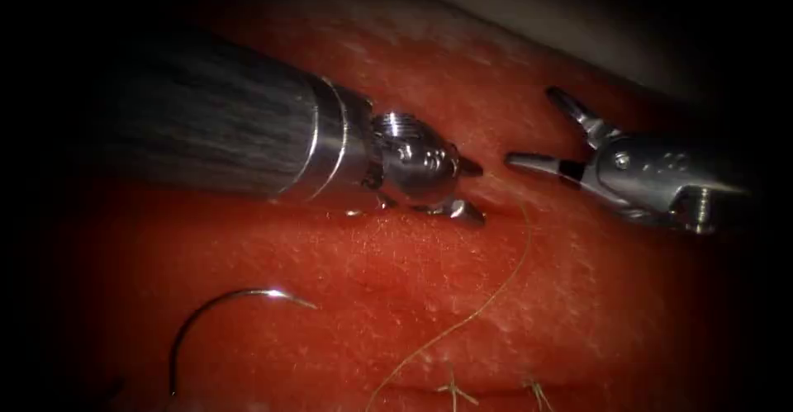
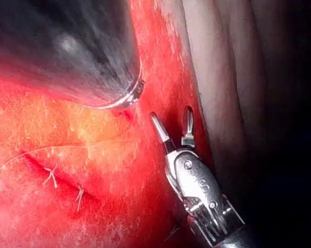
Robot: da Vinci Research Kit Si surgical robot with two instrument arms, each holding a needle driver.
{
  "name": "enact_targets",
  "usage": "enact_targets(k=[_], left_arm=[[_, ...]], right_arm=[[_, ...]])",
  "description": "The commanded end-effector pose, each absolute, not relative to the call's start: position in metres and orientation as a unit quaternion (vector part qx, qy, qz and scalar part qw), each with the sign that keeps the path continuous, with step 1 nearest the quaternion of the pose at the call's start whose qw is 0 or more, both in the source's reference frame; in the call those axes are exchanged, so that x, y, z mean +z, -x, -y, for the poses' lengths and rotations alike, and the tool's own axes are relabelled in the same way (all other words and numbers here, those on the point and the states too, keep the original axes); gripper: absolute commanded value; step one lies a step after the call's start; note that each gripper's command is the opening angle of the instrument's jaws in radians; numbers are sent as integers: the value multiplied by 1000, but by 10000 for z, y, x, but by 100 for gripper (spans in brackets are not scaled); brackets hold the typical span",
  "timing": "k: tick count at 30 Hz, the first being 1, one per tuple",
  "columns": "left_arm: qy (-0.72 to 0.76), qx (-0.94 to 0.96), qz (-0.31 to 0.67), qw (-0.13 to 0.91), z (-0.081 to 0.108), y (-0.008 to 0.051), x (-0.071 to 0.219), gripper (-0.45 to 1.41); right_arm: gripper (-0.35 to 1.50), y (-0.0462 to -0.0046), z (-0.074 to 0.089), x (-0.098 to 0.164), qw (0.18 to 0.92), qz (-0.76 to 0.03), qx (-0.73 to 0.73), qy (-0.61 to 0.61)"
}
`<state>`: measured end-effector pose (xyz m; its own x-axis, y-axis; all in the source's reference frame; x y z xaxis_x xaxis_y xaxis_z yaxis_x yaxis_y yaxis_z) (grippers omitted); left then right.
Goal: Wound Closure
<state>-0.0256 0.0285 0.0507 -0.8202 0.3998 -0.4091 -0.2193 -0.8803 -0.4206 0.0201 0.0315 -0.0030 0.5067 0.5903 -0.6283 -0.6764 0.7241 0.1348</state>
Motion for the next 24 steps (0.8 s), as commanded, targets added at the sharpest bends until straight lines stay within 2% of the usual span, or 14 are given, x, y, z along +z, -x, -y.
enact_targets(k=[1, 6, 10, 12, 24], left_arm=[[250, 936, 185, 166, -281, 263, 513, 35], [249, 934, 196, 166, -272, 268, 522, 20], [246, 933, 201, 168, -270, 268, 525, -9], [257, 929, 210, 162, -271, 267, 526, -35], [318, 881, 216, 274, -320, 249, 500, -35]], right_arm=[[118, -209, -317, -27, 865, -337, 365, 65], [116, -209, -316, -26, 865, -337, 365, 65], [113, -210, -315, -25, 865, -337, 366, 66], [111, -213, -314, -25, 865, -337, 366, 67], [106, -214, -309, -20, 864, -338, 366, 70]])
